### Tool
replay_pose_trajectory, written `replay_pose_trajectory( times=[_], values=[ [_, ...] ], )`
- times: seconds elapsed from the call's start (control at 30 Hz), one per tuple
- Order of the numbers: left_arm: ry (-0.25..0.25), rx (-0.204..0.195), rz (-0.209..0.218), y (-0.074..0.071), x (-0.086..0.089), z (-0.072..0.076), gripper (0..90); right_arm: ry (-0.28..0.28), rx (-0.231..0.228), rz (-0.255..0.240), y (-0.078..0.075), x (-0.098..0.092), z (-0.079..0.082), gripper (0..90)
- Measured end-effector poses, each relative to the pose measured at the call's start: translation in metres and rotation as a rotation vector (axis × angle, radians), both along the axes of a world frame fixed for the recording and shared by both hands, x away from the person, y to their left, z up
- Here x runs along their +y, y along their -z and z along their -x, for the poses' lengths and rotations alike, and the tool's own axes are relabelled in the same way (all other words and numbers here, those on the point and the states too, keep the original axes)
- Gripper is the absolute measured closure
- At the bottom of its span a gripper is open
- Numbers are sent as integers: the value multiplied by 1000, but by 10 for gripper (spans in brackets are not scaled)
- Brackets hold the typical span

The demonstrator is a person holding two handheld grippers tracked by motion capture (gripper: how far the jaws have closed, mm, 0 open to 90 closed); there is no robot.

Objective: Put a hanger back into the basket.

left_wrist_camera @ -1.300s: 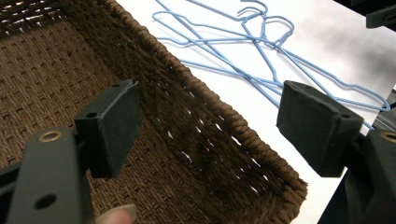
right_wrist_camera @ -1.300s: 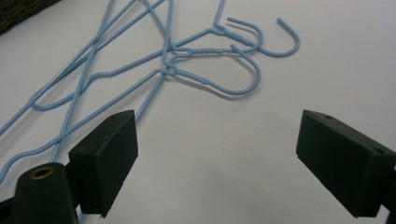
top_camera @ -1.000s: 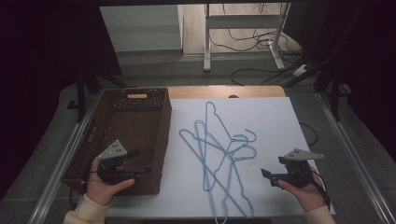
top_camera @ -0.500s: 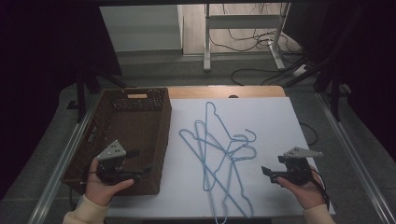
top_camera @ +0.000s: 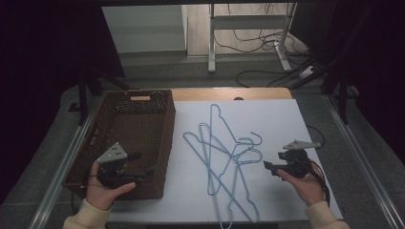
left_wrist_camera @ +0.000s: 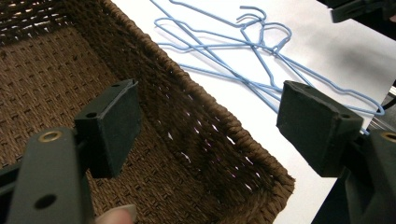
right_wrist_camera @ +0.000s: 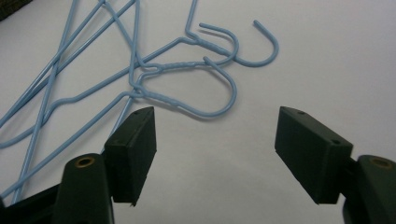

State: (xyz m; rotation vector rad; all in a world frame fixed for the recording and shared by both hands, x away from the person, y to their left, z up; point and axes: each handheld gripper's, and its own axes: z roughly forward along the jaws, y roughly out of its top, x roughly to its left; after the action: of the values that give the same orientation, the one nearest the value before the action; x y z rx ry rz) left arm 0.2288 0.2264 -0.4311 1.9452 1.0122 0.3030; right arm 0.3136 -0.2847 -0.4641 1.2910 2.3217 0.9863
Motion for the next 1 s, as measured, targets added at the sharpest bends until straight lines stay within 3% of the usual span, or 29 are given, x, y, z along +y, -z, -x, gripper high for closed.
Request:
replay_pose_trajectory(
  times=[0.23, 0.33, 0.6, 0.8, 1.0],
  values=[
    [4, -1, 3, 0, -1, 1, 223, 20, 47, 23, 5, 14, -25, 337],
    [7, 0, 2, 0, -2, 0, 223, 32, 87, 41, 13, 24, -46, 355],
    [5, 2, 3, 1, -2, 0, 223, 29, 151, 68, 27, 30, -69, 450],
    [6, 1, 3, 1, -2, 0, 223, 26, 196, 107, 34, 35, -75, 564],
    [6, 2, 3, 2, -1, 0, 223, 26, 202, 137, 36, 37, -76, 633]
  ],
)
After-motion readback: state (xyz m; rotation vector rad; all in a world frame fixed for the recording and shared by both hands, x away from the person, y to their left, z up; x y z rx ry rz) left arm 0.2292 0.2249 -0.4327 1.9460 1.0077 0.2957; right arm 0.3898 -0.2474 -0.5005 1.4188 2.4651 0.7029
